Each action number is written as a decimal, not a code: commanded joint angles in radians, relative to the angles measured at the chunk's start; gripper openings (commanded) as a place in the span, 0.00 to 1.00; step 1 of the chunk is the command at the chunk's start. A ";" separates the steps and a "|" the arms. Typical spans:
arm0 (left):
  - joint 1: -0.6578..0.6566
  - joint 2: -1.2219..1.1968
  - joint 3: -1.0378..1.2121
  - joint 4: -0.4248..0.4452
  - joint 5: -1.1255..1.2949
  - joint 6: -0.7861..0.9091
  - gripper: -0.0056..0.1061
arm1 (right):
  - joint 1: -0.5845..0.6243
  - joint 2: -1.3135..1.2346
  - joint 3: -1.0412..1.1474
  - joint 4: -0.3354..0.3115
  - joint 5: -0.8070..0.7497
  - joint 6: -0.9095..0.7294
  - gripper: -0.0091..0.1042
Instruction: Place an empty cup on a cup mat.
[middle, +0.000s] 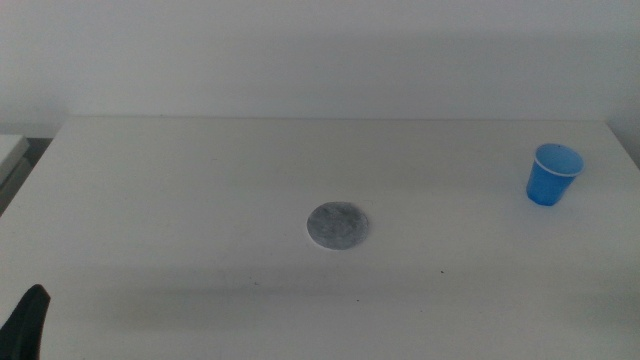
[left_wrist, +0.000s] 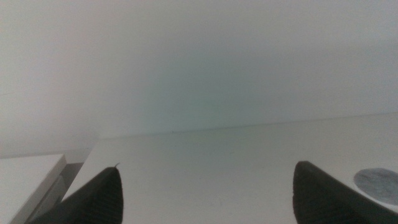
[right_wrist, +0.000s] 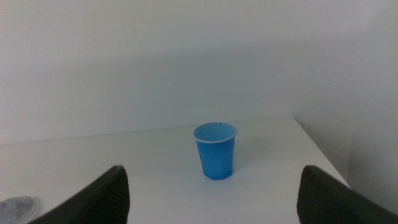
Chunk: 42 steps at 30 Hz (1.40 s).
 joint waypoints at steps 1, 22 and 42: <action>-0.003 -0.004 0.000 -0.004 -0.005 -0.003 0.89 | 0.002 -0.005 0.004 0.001 -0.007 0.007 0.90; -0.003 -0.004 0.000 -0.004 -0.005 -0.003 0.89 | 0.002 0.917 -0.970 0.069 0.753 -0.007 0.90; -0.003 -0.004 0.000 -0.004 -0.005 -0.003 0.89 | 0.002 1.154 -1.167 0.076 0.863 0.036 0.90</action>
